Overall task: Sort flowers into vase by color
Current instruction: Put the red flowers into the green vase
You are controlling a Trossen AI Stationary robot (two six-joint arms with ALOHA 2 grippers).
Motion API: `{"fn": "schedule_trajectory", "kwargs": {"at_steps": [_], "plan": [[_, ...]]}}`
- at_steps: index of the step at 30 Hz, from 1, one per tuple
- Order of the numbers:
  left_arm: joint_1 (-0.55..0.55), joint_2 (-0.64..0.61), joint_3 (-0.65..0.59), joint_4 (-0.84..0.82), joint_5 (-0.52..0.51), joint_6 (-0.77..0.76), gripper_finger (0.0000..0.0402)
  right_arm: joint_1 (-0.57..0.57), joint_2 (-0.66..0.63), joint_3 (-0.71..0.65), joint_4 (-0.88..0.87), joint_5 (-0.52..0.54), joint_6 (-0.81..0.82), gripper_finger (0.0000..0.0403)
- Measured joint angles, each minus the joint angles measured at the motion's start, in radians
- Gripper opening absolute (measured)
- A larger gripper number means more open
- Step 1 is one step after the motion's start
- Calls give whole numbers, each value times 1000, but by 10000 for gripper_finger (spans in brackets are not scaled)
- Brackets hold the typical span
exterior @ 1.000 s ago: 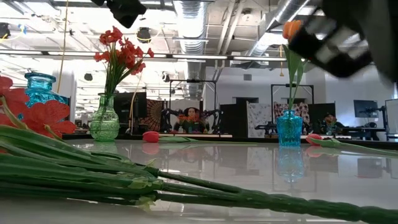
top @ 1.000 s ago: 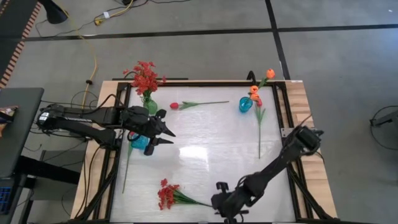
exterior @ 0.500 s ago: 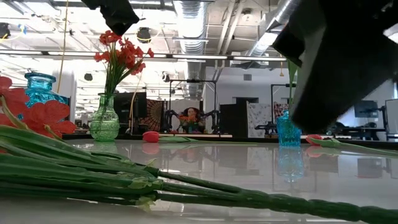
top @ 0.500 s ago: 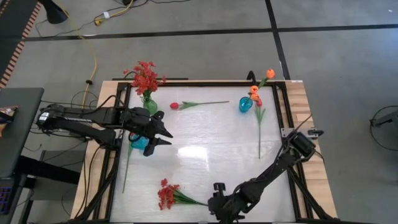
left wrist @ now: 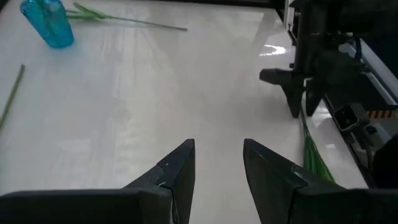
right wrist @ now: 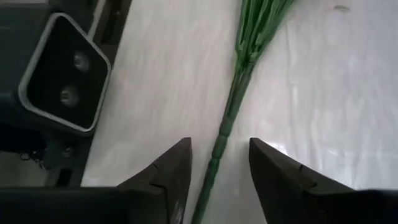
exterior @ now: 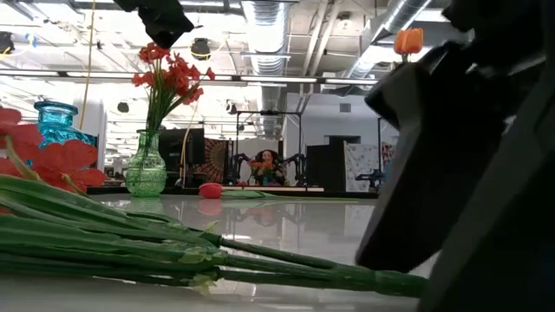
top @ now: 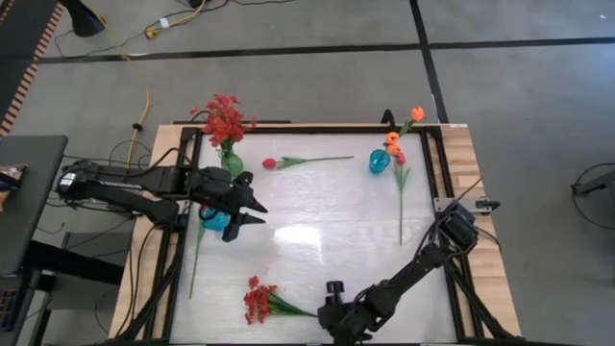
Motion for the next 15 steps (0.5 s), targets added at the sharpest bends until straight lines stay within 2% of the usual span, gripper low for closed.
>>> {"fn": "schedule_trajectory", "kwargs": {"at_steps": [3, 8, 15], "plan": [[-11, 0, 0, 6, -9, -1, 123, 11, 8, 0, -17, 1, 10, 138], [-15, 0, 0, 20, -9, -4, 123, 18, 6, 1, -39, -4, 19, 29], [-15, -1, 0, 139, 4, 6, 123, 10, -29, -1, -163, -6, 131, 17]]}}
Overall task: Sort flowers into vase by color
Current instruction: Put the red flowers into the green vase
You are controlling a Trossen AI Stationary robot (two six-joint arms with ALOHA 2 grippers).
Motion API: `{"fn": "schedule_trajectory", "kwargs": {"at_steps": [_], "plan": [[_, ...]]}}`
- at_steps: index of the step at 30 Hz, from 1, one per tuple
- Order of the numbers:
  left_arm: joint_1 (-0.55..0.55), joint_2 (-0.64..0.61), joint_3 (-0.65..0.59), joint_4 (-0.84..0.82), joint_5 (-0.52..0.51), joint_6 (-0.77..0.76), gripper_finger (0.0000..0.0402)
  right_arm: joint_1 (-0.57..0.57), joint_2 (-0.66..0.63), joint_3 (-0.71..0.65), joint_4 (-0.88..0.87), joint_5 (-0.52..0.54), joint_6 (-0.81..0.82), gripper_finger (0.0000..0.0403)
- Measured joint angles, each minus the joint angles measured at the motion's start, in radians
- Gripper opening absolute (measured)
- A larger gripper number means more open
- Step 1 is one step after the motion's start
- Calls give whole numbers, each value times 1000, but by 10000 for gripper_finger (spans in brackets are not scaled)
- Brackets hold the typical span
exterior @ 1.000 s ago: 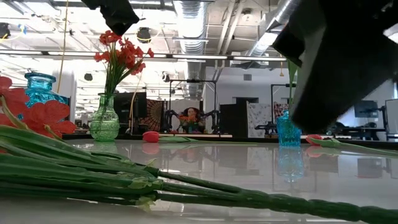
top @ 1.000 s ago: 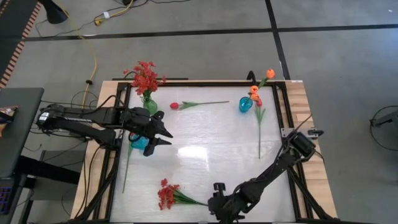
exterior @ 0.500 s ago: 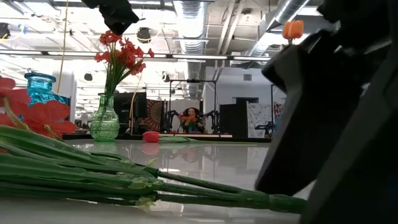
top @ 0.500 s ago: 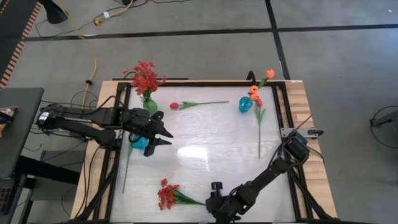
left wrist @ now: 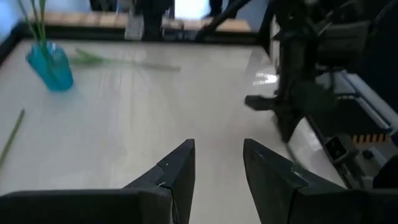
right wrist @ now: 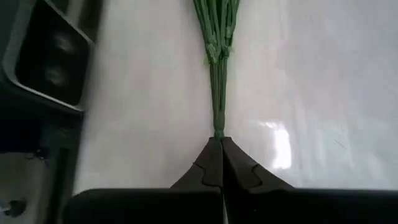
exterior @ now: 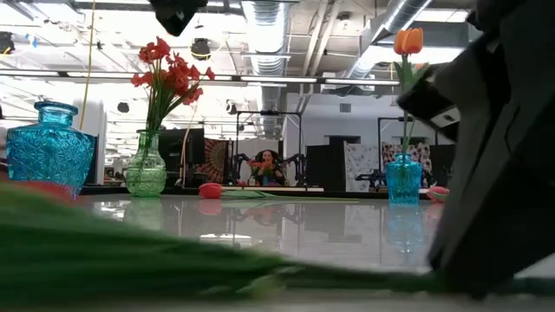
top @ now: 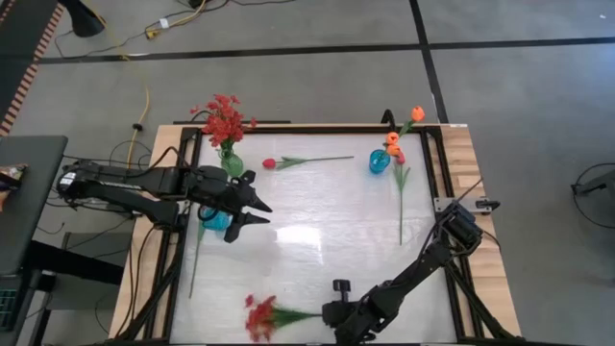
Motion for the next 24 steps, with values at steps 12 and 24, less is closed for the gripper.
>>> {"fn": "schedule_trajectory", "kwargs": {"at_steps": [12, 24], "plan": [[21, -19, 0, 147, 81, 95, 123, -60, -187, -90, -252, 176, 170, 17], [163, -172, 0, 154, 181, 178, 123, -243, -623, -388, -55, 284, 191, 17]]}}
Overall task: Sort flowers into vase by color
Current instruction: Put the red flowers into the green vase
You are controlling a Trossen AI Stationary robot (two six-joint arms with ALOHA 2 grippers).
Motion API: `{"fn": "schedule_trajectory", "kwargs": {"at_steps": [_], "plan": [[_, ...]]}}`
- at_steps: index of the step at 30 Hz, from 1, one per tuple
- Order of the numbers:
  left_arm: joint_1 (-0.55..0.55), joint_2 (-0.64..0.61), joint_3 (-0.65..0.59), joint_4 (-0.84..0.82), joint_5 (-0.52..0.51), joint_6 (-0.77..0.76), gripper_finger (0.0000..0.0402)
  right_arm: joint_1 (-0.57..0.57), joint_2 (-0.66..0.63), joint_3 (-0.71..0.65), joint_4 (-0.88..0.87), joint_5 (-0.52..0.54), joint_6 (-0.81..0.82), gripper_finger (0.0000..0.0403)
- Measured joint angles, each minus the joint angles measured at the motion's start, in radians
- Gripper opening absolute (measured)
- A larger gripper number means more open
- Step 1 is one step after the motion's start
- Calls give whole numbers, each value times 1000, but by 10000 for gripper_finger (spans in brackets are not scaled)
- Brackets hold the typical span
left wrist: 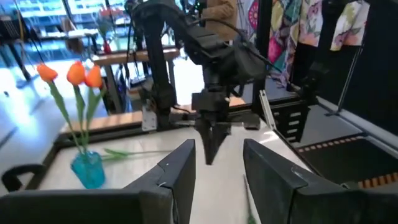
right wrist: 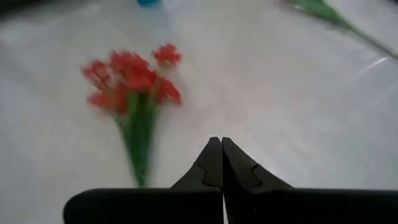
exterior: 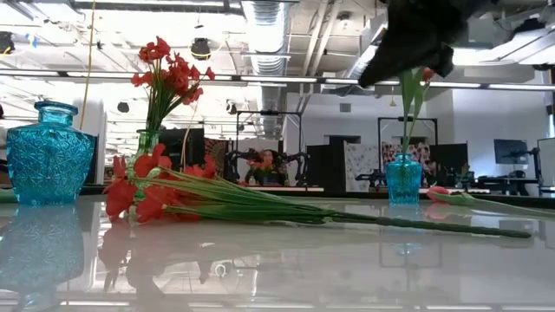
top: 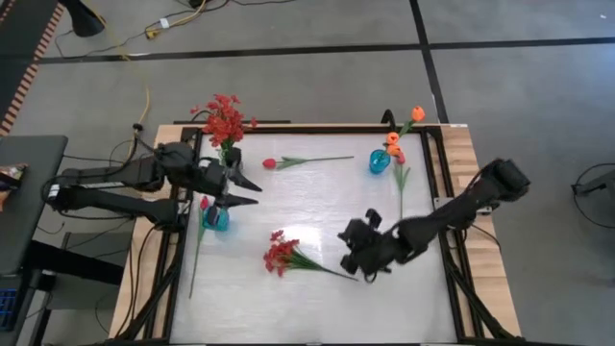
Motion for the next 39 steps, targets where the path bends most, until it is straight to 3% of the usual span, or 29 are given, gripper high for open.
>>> {"fn": "schedule_trajectory", "kwargs": {"at_steps": [5, 14, 18, 23, 39], "plan": [[31, -10, 0, 1, 14, 43, 123, -47, 29, -33, 129, -204, -19, 67], [42, 51, 0, 3, 35, 54, 123, -5, 205, -32, 272, -223, -105, 212], [42, 91, 0, 8, 53, 57, 123, 33, 279, -32, 315, -244, -101, 254], [42, 130, 0, 27, 91, 64, 123, 71, 340, -30, 421, -247, -101, 263], [42, 139, 0, 16, 131, 58, 123, 72, 434, 2, 406, -166, -65, 232]]}}
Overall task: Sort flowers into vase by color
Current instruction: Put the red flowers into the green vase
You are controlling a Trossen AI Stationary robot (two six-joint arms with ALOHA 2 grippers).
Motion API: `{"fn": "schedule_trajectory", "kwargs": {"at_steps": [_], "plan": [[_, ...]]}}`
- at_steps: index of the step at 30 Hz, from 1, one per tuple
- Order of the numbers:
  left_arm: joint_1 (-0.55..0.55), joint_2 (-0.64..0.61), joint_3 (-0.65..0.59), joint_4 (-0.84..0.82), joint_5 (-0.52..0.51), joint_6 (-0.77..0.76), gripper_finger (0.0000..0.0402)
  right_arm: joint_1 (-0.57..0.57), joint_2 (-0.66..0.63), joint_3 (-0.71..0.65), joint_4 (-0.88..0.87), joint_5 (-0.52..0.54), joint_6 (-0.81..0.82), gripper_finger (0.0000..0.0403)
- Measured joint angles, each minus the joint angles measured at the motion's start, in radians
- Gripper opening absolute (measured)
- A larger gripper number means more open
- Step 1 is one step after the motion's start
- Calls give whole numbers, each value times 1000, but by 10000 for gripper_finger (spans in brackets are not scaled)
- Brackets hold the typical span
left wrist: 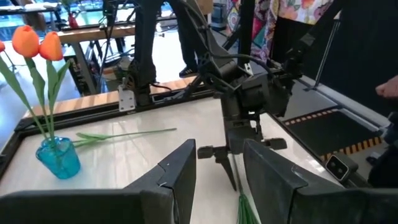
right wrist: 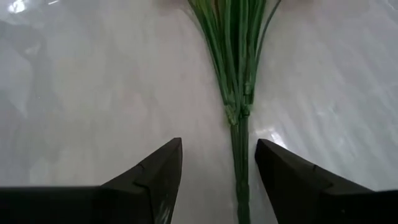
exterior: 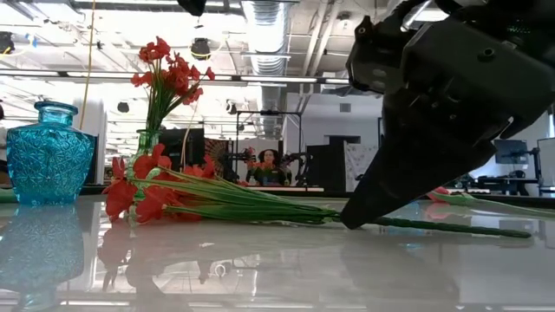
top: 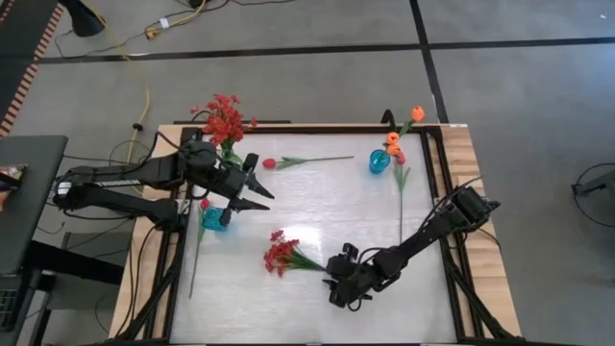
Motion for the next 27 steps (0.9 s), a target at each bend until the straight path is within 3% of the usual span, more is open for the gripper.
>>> {"fn": "schedule_trajectory", "kwargs": {"at_steps": [6, 14, 21, 27], "plan": [[0, 0, 0, 1, 0, 0, 123, -10, 0, 3, -70, 4, 72, 184], [0, -8, 0, 5, 7, -13, 123, -11, -2, 1, -71, -26, 99, 31], [0, -37, 0, 15, 11, -18, 123, -15, -15, -2, -29, -31, 172, 28], [0, -66, 0, 19, 14, -19, 123, -18, -130, -1, -100, 97, 191, 28]]}}
